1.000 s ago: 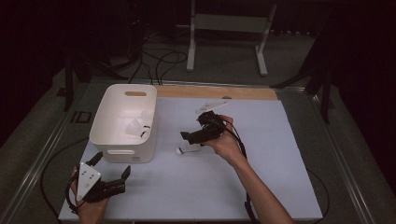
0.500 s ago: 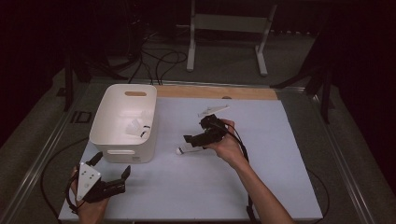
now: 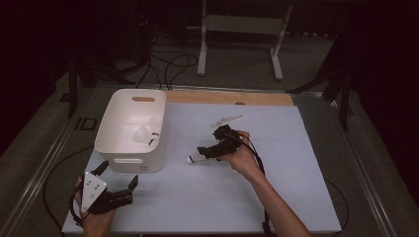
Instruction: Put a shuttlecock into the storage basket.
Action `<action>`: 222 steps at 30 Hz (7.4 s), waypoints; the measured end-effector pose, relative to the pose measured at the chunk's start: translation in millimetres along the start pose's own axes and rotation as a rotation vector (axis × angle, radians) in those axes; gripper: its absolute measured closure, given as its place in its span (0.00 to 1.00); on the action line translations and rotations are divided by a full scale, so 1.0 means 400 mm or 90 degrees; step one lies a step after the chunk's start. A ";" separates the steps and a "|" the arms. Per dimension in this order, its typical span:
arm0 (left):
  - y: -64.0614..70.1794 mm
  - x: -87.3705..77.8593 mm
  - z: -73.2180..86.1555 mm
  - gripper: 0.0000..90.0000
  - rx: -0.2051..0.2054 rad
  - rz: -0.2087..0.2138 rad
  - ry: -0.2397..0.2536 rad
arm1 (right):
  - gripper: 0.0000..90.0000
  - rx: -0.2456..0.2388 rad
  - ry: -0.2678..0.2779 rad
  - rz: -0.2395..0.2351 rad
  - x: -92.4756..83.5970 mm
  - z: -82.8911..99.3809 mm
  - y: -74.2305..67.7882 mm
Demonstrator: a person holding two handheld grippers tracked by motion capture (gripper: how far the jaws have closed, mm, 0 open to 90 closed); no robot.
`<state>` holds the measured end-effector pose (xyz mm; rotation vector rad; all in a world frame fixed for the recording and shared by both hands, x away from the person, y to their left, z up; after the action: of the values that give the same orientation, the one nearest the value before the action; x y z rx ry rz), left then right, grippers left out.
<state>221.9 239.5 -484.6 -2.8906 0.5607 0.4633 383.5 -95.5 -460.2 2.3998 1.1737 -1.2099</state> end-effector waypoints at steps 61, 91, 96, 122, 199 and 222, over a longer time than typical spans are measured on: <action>0.000 -0.001 0.000 0.01 0.001 -0.001 0.001 | 0.65 0.000 -0.079 -0.079 0.103 0.038 -0.033; -0.003 -0.003 0.000 0.01 -0.001 -0.004 0.003 | 0.89 -0.061 -0.097 -0.063 0.148 0.007 -0.094; -0.002 -0.003 0.000 0.01 0.000 -0.003 0.002 | 0.92 -0.070 -0.099 -0.055 0.150 0.006 -0.098; -0.001 -0.003 -0.001 0.01 0.001 -0.003 0.001 | 0.97 -0.088 -0.102 -0.042 0.144 0.004 -0.107; -0.002 -0.002 0.000 0.01 0.001 -0.004 0.000 | 0.97 -0.133 -0.073 -0.035 0.062 -0.029 -0.160; -0.001 -0.002 0.000 0.01 0.002 -0.003 0.001 | 0.97 -0.150 -0.054 -0.028 0.030 -0.052 -0.169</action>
<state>221.5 240.2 -484.2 -2.8887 0.5542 0.4600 350.3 -33.8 -445.4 2.1419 1.2717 -1.1056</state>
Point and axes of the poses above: each handheld gripper's, and its own axes: x roughly forward along the jaws, z roughly out of its underside, y roughly to its right, the point moved 2 cm from there along x, roughly forward along the jaws, and after that the axes turned 5 degrees about -y, right-handed, at the moved point
